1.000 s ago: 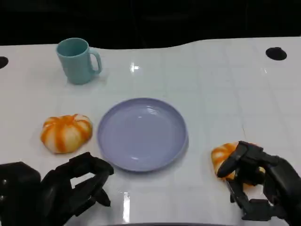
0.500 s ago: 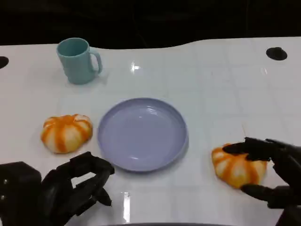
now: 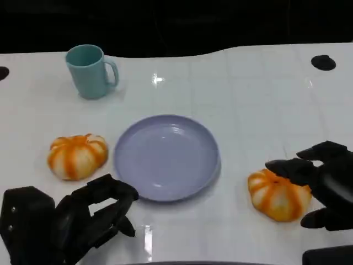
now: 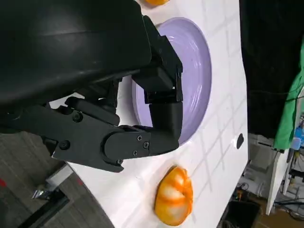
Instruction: Grasp the bread from the table and place it into the plate.
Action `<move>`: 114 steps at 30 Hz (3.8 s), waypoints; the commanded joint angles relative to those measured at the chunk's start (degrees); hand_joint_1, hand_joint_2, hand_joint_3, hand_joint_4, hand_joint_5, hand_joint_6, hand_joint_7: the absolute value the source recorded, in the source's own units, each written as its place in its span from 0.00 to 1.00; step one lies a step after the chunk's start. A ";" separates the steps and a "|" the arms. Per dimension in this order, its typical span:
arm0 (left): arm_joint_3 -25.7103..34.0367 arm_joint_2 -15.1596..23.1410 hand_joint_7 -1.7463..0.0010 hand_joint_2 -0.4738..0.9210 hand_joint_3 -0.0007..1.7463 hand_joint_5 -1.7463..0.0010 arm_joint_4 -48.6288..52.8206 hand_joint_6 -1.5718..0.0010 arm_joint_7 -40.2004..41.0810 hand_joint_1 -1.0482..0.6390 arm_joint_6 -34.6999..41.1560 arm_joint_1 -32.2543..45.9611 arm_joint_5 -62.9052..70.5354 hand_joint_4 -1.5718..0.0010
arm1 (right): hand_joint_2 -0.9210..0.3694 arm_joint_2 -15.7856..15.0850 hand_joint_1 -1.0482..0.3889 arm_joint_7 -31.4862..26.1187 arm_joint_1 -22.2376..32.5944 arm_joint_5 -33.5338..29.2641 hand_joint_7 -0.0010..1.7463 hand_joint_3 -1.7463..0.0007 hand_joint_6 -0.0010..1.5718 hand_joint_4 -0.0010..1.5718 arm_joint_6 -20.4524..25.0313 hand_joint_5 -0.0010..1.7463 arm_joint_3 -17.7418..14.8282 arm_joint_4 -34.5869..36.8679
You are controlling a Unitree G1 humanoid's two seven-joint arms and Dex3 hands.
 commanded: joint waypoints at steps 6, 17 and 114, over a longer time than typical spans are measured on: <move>0.29 0.40 0.26 1.00 0.25 0.00 -0.98 0.60 0.60 0.35 -0.16 0.69 0.58 0.62 | 0.17 0.28 0.45 -0.46 -5.28 -3.44 0.01 1.00 0.29 0.19 0.53 0.18 5.97 7.82; 0.37 0.36 0.26 1.00 0.24 0.01 -0.91 0.59 -0.06 0.34 -0.94 0.97 0.31 0.61 | 0.12 1.73 0.50 -4.94 -11.97 -6.36 0.01 1.00 0.33 0.28 0.33 0.10 11.71 19.62; -0.79 -0.27 0.26 1.00 0.24 0.03 -2.91 0.58 1.27 0.35 0.46 1.61 2.04 0.60 | 0.00 27.47 0.24 -12.37 -44.04 11.42 0.00 0.85 0.16 0.00 -9.87 0.17 22.09 60.99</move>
